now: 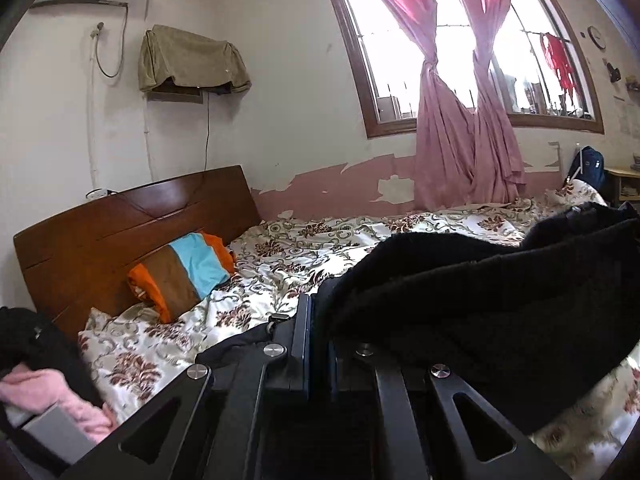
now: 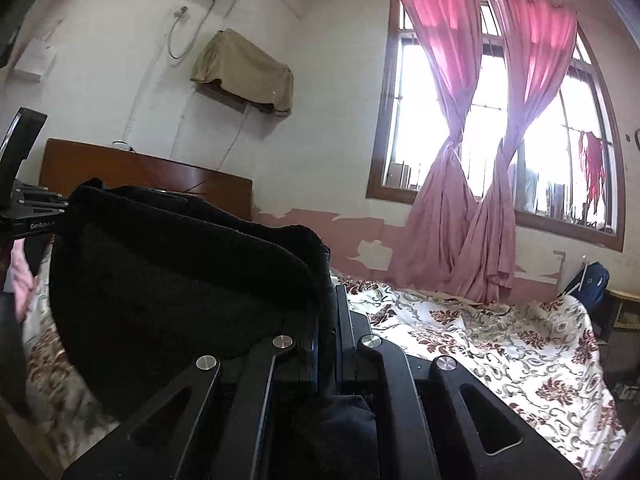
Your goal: Fold large clothes
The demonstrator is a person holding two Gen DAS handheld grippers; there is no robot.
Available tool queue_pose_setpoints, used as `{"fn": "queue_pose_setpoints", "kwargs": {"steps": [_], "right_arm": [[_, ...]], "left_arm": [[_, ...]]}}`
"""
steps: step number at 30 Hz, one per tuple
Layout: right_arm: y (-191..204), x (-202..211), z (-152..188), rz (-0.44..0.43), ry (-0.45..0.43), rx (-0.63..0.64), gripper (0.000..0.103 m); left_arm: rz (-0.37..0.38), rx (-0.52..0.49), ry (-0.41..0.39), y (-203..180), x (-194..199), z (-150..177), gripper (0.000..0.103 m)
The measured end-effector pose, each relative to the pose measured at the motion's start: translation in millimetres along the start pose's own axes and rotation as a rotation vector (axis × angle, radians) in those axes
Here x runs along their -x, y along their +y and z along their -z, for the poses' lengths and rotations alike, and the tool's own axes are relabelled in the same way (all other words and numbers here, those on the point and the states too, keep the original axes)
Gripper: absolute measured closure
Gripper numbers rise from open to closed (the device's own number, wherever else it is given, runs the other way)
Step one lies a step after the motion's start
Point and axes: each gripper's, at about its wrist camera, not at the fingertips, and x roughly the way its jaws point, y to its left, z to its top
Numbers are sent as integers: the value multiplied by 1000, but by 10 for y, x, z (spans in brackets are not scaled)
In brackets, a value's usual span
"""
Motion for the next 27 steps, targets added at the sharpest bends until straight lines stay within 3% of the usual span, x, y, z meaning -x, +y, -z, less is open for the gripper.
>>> {"fn": "queue_pose_setpoints", "kwargs": {"steps": [6,11,18,27], "right_arm": [[63,-898,17,2,69,17,98],[34,-1470,152,2,154,-73,98],[114,-1908,478,34,208,-44,98],[213,-2558,590,68,236,0,98]], "left_arm": [[22,57,70,2,-895,-81,97],[26,99,110,-48,-1482,19,97],[54,150,152,-105,-2156,270,97],[54,163,208,-110,-2804,303,97]]}}
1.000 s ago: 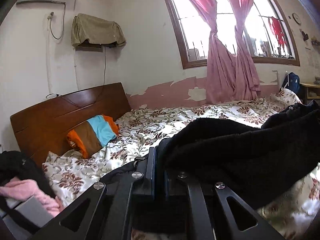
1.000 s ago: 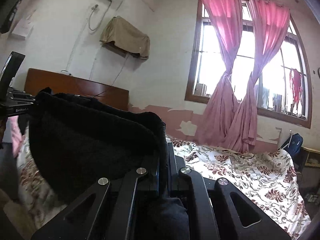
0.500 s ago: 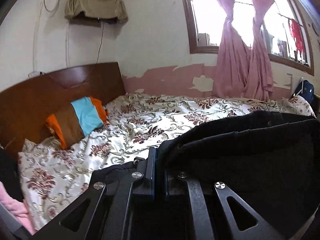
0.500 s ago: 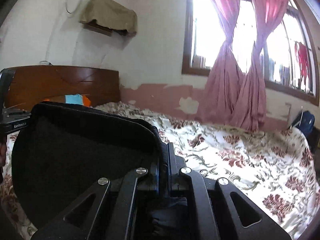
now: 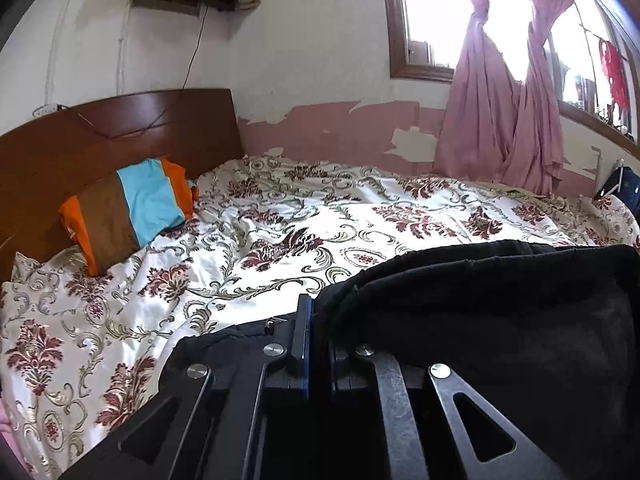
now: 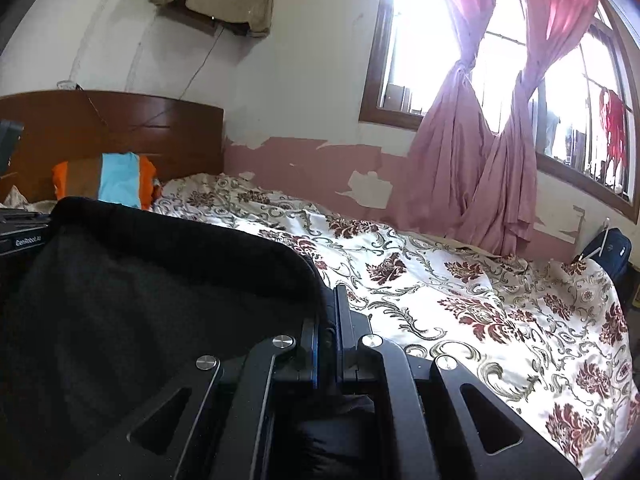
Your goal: Fold large clothes
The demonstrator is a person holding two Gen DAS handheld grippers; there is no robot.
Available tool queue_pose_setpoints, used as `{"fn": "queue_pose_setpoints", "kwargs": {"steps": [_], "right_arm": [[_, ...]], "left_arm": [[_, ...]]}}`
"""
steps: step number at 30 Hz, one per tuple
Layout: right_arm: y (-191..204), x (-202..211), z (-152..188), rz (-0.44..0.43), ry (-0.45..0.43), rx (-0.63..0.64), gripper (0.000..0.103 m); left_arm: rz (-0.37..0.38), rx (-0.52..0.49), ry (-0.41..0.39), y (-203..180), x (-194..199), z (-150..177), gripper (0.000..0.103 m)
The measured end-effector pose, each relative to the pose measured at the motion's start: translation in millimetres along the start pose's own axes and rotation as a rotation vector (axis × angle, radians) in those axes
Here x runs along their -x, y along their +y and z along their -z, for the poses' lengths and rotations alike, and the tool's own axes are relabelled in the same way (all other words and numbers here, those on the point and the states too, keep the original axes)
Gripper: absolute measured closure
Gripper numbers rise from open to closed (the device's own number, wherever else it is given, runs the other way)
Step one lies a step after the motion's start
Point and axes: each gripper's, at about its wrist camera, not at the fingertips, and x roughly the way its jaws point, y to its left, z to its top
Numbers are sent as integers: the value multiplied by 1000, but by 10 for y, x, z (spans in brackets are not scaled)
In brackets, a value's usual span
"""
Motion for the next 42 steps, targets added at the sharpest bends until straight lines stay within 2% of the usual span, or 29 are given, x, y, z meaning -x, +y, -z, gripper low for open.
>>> {"fn": "queue_pose_setpoints", "kwargs": {"steps": [10,12,15,16,18,21,22,24,25,26,27,28,29,30,31,32,38,42], "right_arm": [[35,-597,203,17,111,-32,95],[27,-670,255,30,125,-34,85],[-18,-727,314,42,137,-62,64],[-67,-727,323,39,136,-86,61],[-176,-691,320,16,123,-131,48],[-341,-542,301,-16,69,-191,39],[-385,-496,300,-16,51,-203,36],[-468,-357,273,-14,12,-218,25],[-491,-311,266,-17,2,-219,24],[-512,-242,252,-29,-11,-216,24],[-525,-186,243,-44,-17,-211,23],[-526,-129,241,-55,-20,-202,22],[-524,-77,246,-66,-21,-194,21],[-521,-39,248,-76,-21,-189,19],[-511,9,264,-95,-20,-180,18],[-494,49,285,-115,-14,-170,17],[-419,228,525,-232,64,-137,15],[-350,286,737,-318,109,-101,15]], "left_arm": [[7,16,79,-57,-447,18,96],[5,18,91,-68,-497,39,95],[20,36,93,-43,-520,70,94],[37,51,82,-15,-501,84,94],[59,70,78,24,-486,82,93],[79,100,97,83,-438,31,92],[73,110,104,95,-413,15,91],[56,133,114,116,-360,0,88],[51,144,117,128,-321,-5,86],[54,155,108,144,-264,-8,74],[54,162,93,159,-222,-9,49],[47,177,50,181,-126,-13,31],[31,192,4,200,-34,-19,4],[6,218,-72,230,104,-17,0],[13,240,-124,255,212,-20,0],[33,249,-131,264,254,-34,0],[98,199,-94,130,452,116,0],[179,83,-85,-93,546,529,0]]}}
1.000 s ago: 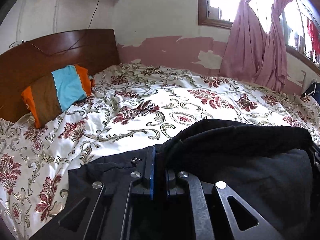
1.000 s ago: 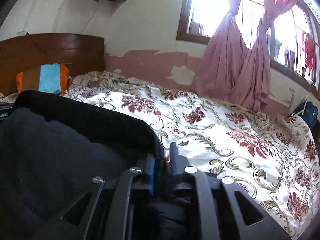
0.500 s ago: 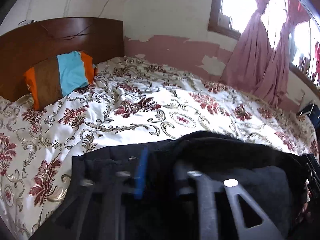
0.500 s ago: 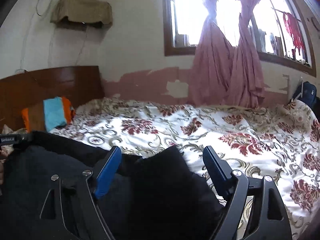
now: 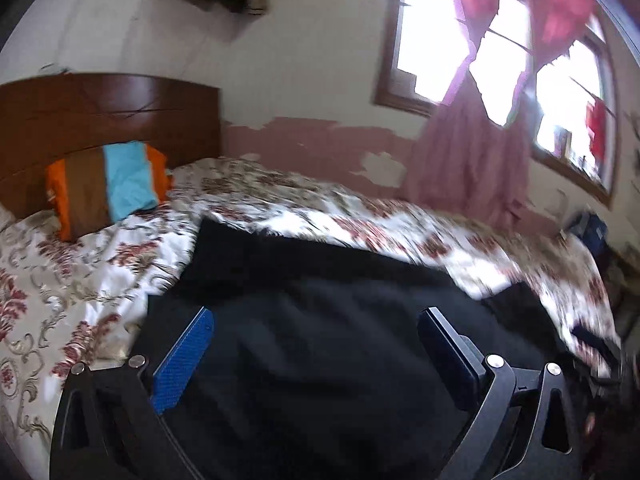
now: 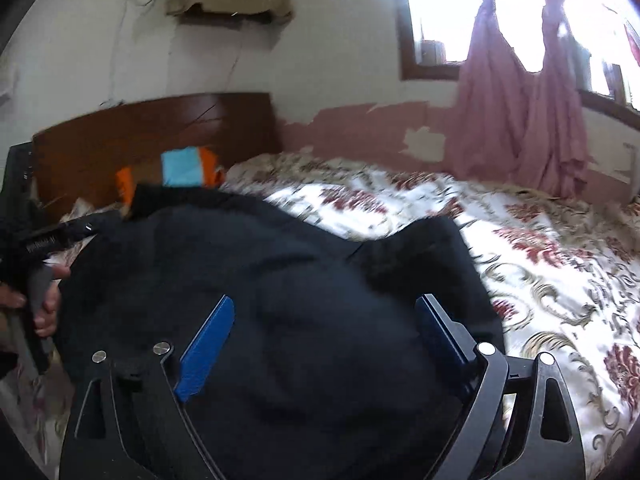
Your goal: Fold large clothes
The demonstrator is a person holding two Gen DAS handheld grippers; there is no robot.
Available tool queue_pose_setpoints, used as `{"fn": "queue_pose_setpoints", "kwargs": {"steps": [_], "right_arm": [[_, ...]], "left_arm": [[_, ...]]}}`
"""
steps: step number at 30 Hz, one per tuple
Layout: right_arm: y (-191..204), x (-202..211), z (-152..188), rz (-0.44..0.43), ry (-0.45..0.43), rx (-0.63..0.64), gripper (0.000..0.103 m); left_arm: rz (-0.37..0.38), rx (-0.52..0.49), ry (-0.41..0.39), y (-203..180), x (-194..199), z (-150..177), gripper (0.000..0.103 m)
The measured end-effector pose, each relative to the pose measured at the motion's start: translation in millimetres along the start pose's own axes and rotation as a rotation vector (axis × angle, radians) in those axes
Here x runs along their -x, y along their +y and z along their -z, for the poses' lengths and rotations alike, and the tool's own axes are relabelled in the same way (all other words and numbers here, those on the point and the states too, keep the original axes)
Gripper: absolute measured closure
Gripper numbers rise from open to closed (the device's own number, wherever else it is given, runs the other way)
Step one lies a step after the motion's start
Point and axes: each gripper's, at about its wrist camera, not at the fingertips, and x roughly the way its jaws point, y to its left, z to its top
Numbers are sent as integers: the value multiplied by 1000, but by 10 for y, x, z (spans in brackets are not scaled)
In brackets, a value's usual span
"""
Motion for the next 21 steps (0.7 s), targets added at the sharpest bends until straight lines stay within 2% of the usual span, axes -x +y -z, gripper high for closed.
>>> {"fn": "queue_pose_setpoints", "kwargs": {"steps": [3,5,7,10,16,18,21], "right_arm": [[113,-142,16,-11,38,57,15],[191,-276,-44,-5,59,97,15],[237,-474,-156,31,94,119,15],[196,-717,-303,42,132,78,15],[-29,-1151,-464,164,181,59,15],[-138,-1272,-464,166,219,23,15],[-298,-1423,-404,125,254,-69,15]], "left_arm": [[16,-96,27,-160,-67,173,0],[-21,-171,62,-291,-216,198,0],[-59,-222,62,-384,-309,147,0],[-136,-257,80,-457,-471,7,0],[-264,-207,165,-319,-845,-234,0],[-290,-167,200,-190,-950,-256,0],[-214,-67,300,62,-1141,-234,0]]}}
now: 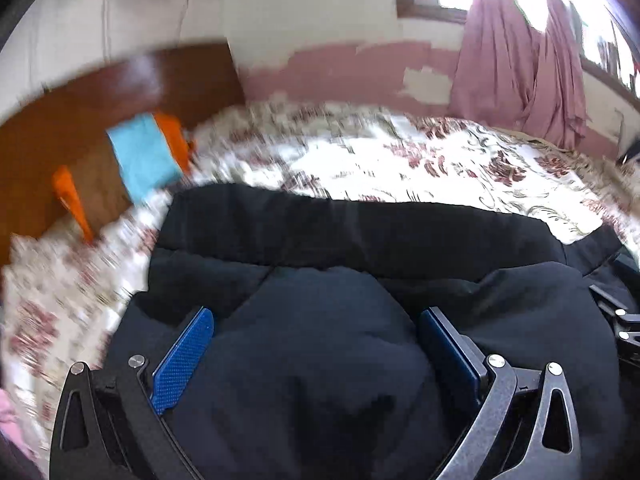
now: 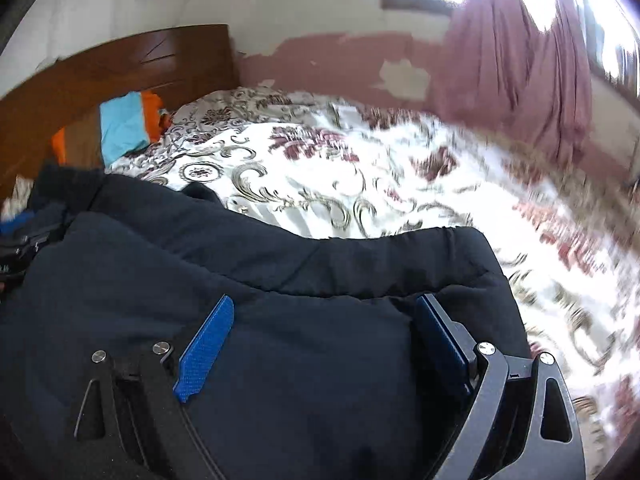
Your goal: Fold large clothes
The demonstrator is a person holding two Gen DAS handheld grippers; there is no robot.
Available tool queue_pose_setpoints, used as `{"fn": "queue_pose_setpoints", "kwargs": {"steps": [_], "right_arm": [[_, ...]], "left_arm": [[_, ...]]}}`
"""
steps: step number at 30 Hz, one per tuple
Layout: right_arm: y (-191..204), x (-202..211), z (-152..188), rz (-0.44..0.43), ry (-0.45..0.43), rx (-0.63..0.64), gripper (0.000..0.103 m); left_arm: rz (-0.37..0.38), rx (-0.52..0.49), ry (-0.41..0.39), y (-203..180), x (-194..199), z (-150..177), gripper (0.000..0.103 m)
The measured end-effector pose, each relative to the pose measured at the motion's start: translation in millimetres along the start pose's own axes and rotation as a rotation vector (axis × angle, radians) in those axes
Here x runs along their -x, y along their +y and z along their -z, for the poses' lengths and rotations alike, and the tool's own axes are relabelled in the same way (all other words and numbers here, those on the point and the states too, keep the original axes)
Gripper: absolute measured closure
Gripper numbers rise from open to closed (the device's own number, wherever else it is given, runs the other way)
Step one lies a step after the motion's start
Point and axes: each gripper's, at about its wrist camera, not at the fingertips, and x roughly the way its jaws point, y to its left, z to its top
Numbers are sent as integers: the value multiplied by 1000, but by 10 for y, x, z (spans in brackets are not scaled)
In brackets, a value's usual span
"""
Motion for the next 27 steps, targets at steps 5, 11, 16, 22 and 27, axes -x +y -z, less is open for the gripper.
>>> {"fn": "queue_pose_setpoints", "kwargs": {"steps": [5,11,16,22,27], "right_arm": [[-51,-204,72,-65,37,-56,12],[-115,-378,126,-118,63,-96,9],[-152,-445,144,-148,68,-120,8],[-167,-457,165,-157,66,-129,8],[-169,-426,174,-154,57,-130,8]], "left_arm": [[46,13,7,74,-100,96,0],[103,58,18,157,-220,97,0],[123,76,20,174,-282,86,0],[127,77,16,185,-286,95,0],[133,80,5,184,-287,65,0]]}}
